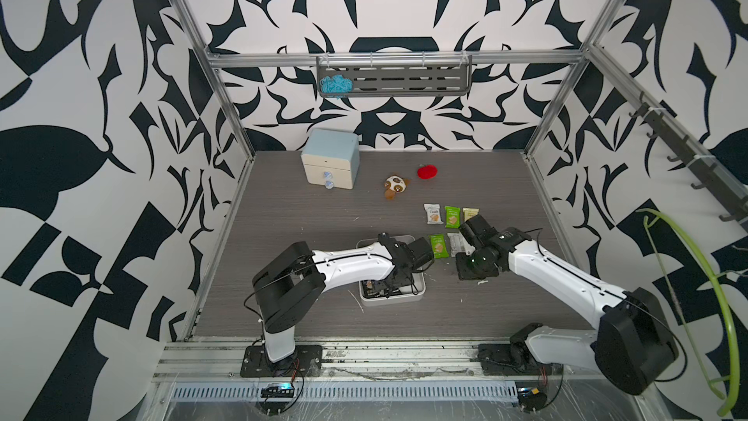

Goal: Take the cookies out of the storage box
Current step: Pick up the cookie from the storage box.

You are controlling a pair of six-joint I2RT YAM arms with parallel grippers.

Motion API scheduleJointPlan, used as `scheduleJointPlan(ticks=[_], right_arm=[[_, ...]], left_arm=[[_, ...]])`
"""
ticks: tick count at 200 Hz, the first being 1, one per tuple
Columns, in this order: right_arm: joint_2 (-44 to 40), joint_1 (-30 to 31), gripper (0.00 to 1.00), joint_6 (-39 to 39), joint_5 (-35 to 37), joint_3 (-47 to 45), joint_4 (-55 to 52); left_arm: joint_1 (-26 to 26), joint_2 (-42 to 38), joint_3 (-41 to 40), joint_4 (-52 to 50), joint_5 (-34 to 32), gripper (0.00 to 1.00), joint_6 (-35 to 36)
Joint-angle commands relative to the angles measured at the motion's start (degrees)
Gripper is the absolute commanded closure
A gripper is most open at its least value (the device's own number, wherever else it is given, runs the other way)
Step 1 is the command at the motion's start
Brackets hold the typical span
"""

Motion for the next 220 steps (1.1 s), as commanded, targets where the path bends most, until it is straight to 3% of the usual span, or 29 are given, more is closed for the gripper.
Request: scheduleJointPlan(ticks=[1, 41, 91, 220], right_arm=[[0.0, -0.5, 0.97, -0.9, 0.9, 0.1, -1.2], [0.9, -0.8, 0.97, -1.2, 0.8, 0.4, -1.2], [1.6, -0.9, 0.97, -1.5, 0.8, 0.9, -1.3], [1.3, -1.0, 0.97, -1.4, 0.9, 0.7, -1.8]], left_arm=[[0.5, 1.5, 0.4, 0.1, 1.3, 0.29, 1.3], [0.5, 2.2, 0.3, 0.7, 1.6, 0.32, 2.0], [0.6, 3.2, 1.4, 0.0, 1.6, 0.44, 2.8], [2.2, 2.2, 5.1, -0.9, 1.4, 0.52, 5.2]])
